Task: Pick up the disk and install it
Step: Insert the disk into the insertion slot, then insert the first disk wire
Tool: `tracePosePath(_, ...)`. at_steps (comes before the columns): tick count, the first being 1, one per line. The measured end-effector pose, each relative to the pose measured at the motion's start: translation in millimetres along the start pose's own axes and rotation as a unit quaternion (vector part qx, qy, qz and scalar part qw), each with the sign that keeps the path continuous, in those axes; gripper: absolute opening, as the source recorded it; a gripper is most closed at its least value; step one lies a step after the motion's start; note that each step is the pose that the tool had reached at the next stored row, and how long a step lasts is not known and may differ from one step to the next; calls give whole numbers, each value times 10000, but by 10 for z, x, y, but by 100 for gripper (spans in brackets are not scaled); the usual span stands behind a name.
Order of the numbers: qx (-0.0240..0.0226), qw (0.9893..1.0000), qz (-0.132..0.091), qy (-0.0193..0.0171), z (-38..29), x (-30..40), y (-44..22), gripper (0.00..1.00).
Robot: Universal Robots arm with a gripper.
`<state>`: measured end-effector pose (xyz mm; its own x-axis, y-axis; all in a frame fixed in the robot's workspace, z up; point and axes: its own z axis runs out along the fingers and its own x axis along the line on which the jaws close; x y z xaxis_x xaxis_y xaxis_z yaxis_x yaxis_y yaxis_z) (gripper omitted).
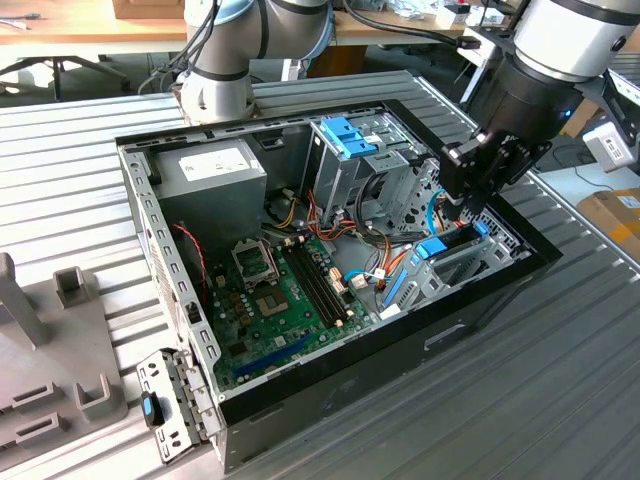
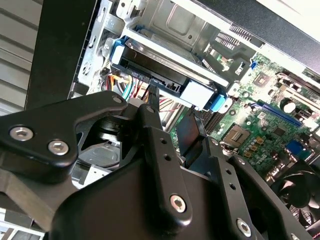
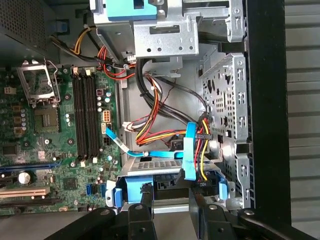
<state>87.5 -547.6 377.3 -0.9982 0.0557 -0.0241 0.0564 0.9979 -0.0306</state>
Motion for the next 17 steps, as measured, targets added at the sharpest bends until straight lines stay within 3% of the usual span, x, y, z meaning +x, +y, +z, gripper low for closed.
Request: tracePosePath(17,-1,10000,-40,-1,0,0,0,42)
